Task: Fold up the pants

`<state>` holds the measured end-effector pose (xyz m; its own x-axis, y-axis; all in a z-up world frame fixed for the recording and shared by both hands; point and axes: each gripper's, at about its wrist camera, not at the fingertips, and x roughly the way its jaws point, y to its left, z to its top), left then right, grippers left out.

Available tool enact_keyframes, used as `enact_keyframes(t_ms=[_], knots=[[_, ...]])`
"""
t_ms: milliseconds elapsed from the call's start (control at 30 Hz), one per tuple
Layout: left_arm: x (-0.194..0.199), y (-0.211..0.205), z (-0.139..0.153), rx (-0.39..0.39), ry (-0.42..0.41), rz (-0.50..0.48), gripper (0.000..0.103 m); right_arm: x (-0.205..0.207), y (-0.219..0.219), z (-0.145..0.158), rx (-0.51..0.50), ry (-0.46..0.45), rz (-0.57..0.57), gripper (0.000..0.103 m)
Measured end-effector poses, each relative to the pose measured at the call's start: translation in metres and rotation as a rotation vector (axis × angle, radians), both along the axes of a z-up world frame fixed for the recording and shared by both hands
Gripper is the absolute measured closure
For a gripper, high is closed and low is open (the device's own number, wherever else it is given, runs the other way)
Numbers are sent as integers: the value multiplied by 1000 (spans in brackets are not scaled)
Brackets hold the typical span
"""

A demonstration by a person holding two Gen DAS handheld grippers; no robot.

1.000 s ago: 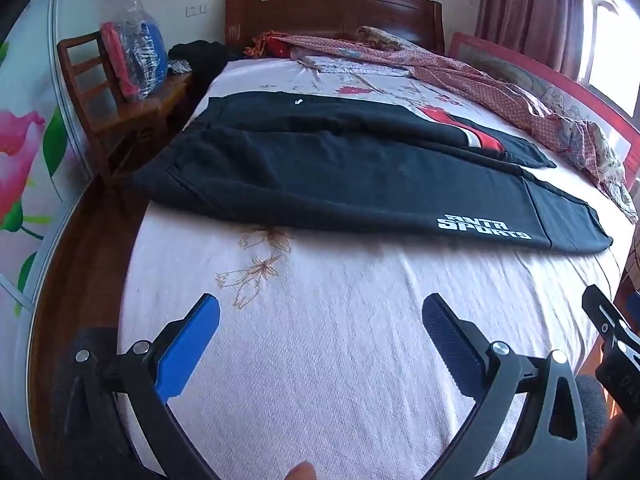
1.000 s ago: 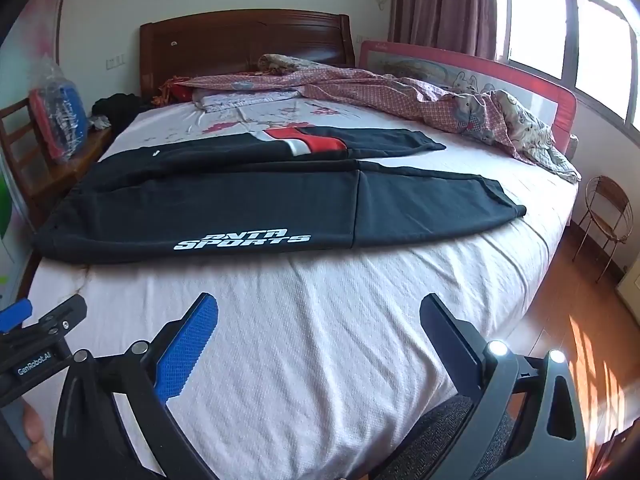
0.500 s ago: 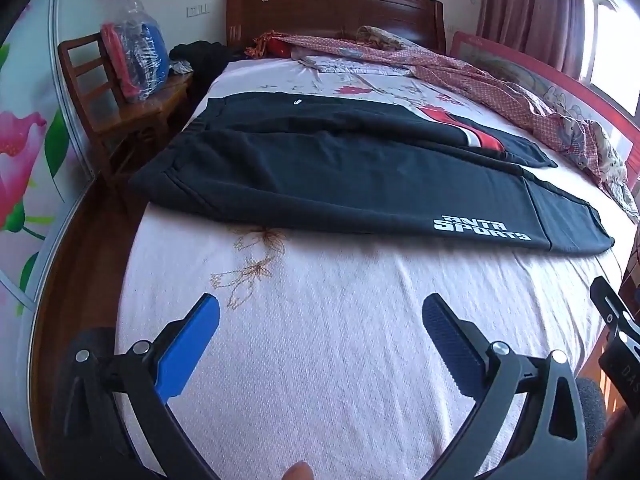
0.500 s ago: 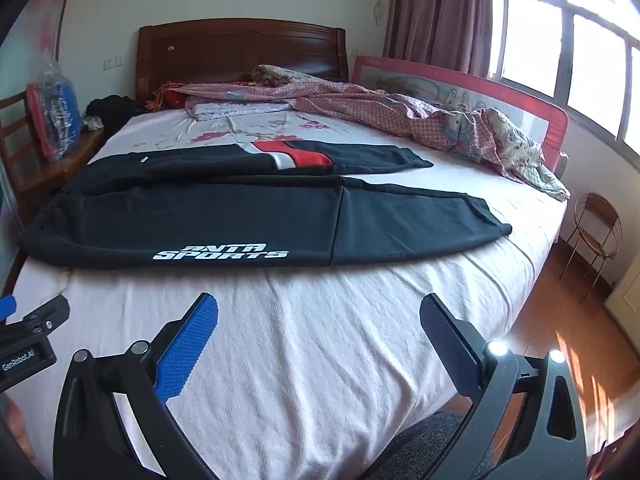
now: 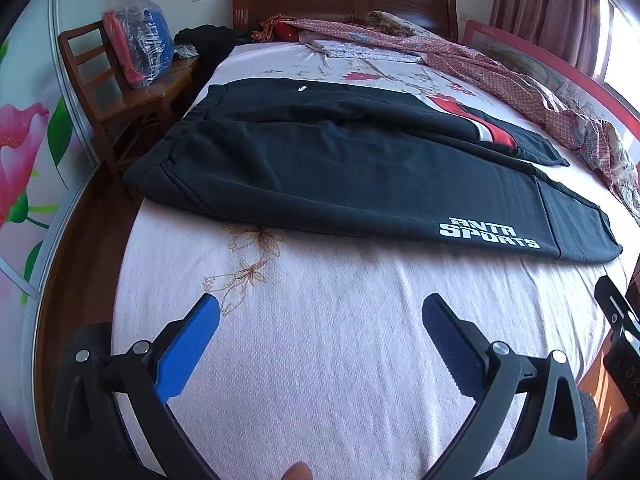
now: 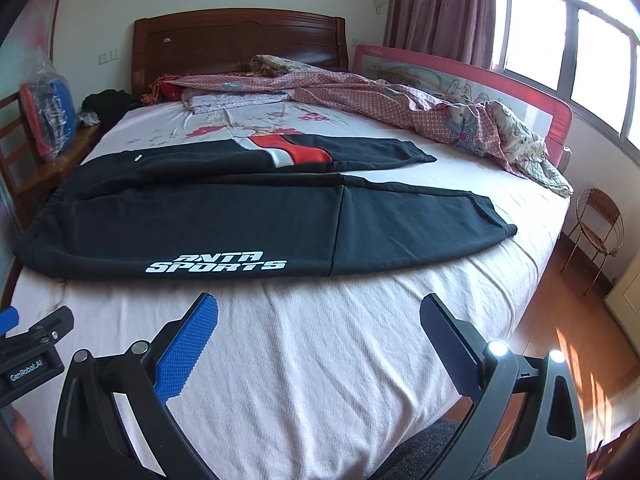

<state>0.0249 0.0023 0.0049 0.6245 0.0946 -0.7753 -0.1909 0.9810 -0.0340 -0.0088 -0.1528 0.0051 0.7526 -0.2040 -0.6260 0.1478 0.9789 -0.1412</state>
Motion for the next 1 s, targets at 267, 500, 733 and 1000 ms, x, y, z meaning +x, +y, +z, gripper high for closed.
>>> enact_keyframes(t_ms=[267,500,733,1000], knots=[[1,1,3,-15,1,3,2,-2,-1,1,18,1,-1,3],[1,4,4,-16,1,12,2,-2,-1,1,25,-2,4,3],[1,4,5,-18,2,12,2,-2,0,2,29,-1,3,3],[1,4,5,-18,4,13,2,-2,-1,1,39,2,3,3]])
